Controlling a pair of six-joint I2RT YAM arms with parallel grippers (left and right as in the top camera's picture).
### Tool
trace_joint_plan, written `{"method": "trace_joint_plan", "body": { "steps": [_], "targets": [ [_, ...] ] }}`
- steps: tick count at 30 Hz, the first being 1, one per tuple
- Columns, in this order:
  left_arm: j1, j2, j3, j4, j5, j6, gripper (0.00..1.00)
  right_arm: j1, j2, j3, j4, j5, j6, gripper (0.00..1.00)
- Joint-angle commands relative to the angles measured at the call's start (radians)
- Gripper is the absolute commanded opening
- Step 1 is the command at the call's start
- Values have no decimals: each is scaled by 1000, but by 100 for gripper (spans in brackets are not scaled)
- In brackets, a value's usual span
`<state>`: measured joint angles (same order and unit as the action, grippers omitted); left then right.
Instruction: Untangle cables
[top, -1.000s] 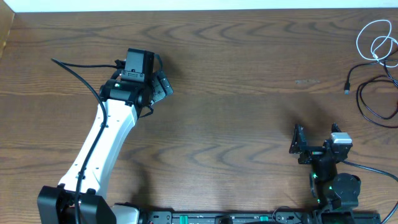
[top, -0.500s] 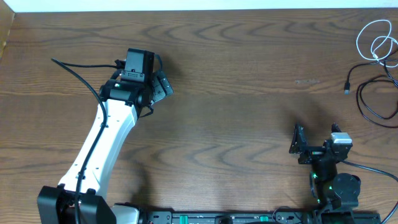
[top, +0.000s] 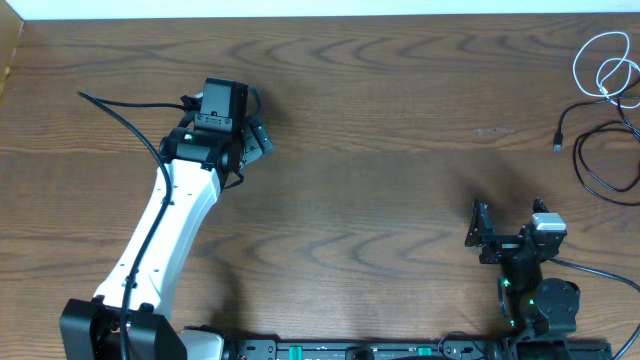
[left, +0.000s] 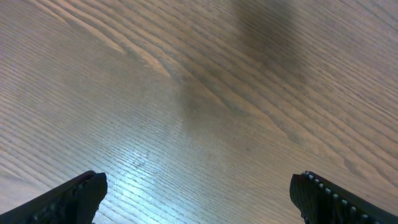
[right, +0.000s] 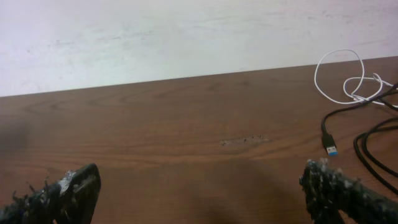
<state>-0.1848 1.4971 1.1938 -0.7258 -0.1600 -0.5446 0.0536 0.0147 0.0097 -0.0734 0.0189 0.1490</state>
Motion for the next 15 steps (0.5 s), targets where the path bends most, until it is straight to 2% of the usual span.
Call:
{"method": "trace_joint_plan", "body": {
  "steps": [1,5,11,15],
  "targets": [
    [10,-5,5,0,-32,13,99,-3,-8,-4,-1,-3,7,99],
    [6,-50,5,27,-3,34,99,-3,-8,-4,-1,-3,7,99],
    [6,-187,-42,216,198,351,99,-3,-8,-4,0,-3,7,99],
    [12,-361,-187,392,301,518,99,-3,-8,-4,-1,-3,7,99]
  ]
}}
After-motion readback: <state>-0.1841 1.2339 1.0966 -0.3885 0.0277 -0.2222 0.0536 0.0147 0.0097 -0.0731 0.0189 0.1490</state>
